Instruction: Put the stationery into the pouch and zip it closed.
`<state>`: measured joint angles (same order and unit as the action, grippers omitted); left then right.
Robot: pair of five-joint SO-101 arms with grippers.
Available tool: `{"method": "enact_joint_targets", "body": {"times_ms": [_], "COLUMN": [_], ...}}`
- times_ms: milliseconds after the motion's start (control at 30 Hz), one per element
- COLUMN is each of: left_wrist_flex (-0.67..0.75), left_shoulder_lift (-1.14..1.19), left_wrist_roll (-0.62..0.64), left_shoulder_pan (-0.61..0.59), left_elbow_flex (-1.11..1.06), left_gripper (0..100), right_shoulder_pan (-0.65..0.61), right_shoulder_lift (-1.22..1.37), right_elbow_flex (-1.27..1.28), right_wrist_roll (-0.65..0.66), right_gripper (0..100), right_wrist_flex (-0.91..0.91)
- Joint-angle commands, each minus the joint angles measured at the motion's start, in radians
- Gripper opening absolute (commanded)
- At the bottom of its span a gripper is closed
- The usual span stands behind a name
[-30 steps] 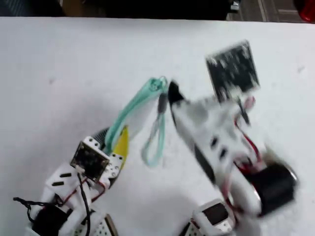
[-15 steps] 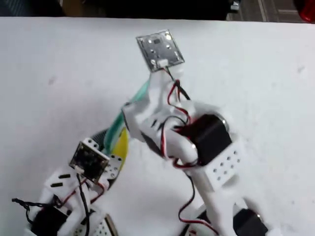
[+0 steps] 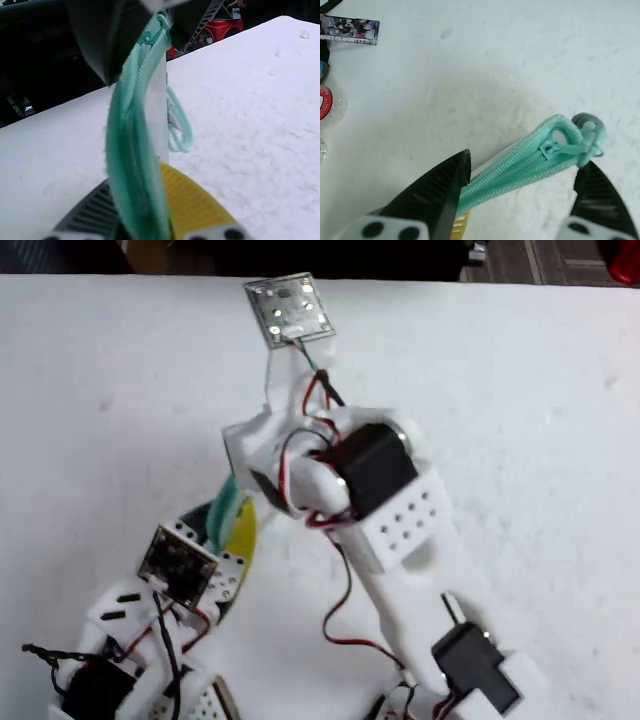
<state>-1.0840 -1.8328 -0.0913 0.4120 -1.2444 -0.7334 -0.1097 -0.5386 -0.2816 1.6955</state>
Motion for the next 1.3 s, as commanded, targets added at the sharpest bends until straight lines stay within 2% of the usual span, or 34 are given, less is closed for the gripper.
{"method": "enact_joint_targets", "body": {"times_ms": [0, 133, 200, 333, 400, 467, 633, 733, 867, 1067, 1267], "left_wrist_flex": [-0.014, -0.014, -0.014, -0.028, -0.075, -0.127, -0.247, -0.255, -0.218, -0.038, 0.107], "left_shoulder_lift": [0.004, 0.004, 0.004, 0.004, 0.004, 0.004, 0.004, 0.004, 0.004, 0.004, 0.004], "left_wrist_roll": [-0.012, -0.012, -0.012, -0.029, -0.074, -0.043, -0.026, -0.021, 0.083, 0.255, 0.339], "left_shoulder_pan": [0.005, 0.005, 0.005, 0.005, 0.013, 0.015, 0.004, -0.084, -0.271, -0.484, -0.550], "left_elbow_flex": [0.032, 0.032, 0.032, 0.035, 0.051, 0.097, 0.275, 0.321, 0.328, 0.173, 0.026], "left_gripper": [2, 2, 2, 7, 17, 24, 24, 24, 24, 24, 24], "right_shoulder_pan": [-0.008, 0.010, 0.010, 0.007, 0.010, 0.013, 0.012, 0.013, 0.090, 0.263, 0.401], "right_shoulder_lift": [0.022, 0.054, 0.071, 0.085, 0.082, 0.085, 0.110, 0.111, 0.114, 0.179, 0.194], "right_elbow_flex": [-0.028, 0.038, 0.084, 0.110, 0.087, 0.048, -0.091, -0.203, -0.249, -0.063, 0.189], "right_wrist_roll": [-0.005, 0.002, 0.061, 0.176, 0.259, 0.264, 0.272, 0.273, 0.275, 0.275, 0.265], "right_gripper": [30.5, 30.1, 25.9, 2.4, 2.9, 1.5, 1.7, 1.7, 1.7, 1.7, 1.7], "right_wrist_flex": [0.024, 0.024, 0.024, 0.021, 0.022, 0.018, -0.068, -0.119, -0.133, -0.131, -0.206]}}
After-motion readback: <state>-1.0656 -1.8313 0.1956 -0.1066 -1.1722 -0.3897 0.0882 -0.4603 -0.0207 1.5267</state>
